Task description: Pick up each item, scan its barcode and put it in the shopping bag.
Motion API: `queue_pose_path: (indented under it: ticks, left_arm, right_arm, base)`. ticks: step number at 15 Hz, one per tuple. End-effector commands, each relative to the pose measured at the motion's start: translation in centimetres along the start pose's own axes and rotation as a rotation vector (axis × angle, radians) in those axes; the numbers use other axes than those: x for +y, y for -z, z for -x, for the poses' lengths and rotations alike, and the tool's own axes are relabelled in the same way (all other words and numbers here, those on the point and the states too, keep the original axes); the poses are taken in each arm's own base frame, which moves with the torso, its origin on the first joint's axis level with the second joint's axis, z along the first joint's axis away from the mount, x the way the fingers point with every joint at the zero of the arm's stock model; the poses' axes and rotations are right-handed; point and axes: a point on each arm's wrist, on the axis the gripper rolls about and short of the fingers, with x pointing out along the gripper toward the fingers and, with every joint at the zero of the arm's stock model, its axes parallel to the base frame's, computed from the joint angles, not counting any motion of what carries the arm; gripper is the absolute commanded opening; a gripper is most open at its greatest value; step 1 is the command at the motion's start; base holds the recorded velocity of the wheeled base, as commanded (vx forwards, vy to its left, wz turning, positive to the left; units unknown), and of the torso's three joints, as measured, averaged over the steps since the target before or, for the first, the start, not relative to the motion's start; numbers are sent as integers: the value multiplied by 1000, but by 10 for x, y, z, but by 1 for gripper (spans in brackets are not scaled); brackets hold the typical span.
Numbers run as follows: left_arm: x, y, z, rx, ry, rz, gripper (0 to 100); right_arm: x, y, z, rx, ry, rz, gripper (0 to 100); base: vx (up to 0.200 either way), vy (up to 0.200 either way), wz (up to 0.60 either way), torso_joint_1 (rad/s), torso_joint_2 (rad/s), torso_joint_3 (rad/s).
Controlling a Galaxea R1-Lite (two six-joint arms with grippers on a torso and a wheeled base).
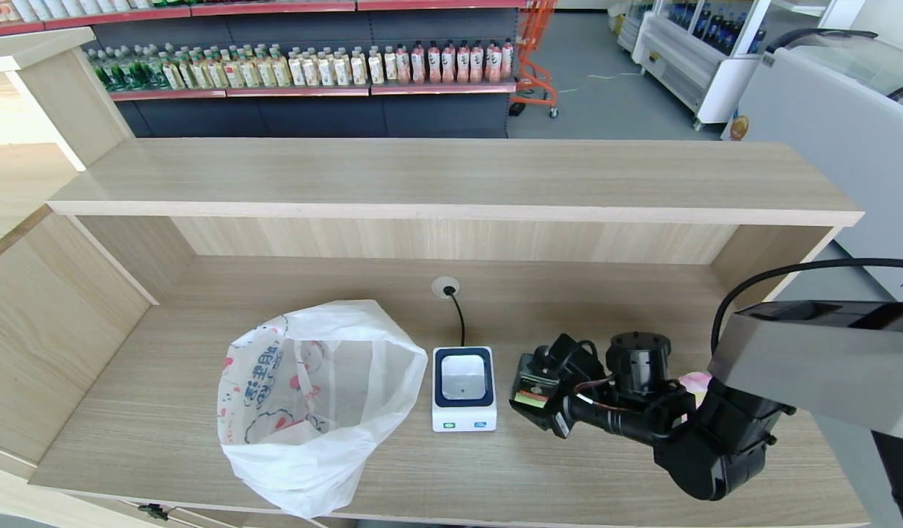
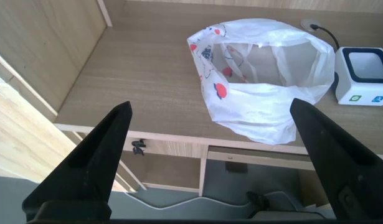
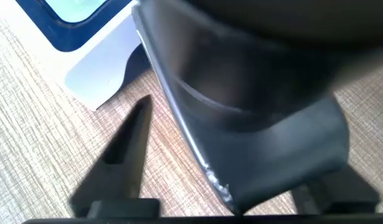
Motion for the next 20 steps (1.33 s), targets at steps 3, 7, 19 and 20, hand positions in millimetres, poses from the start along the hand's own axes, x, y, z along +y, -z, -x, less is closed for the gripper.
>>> queue_pose_path:
  ticks: [3, 7, 19, 20]
  left_arm:
    - [0, 0, 0, -1, 0, 0, 100]
    - [0, 0, 0, -1, 0, 0, 100]
    - [0, 0, 0, -1, 0, 0, 100]
    - [0, 0, 0, -1, 0, 0, 100]
  right_arm:
    - [0, -7, 9, -13, 4, -7, 0]
    - [-7, -31, 41, -73, 56, -157, 0]
    - [-23, -83, 174, -243, 236, -40, 0]
    - [-21, -87, 185, -246, 273, 117, 0]
  base:
    - [0, 0, 0, 0, 0, 0]
    - [0, 0, 0, 0, 0, 0]
    - [0, 0, 0, 0, 0, 0]
    - [0, 0, 0, 0, 0, 0]
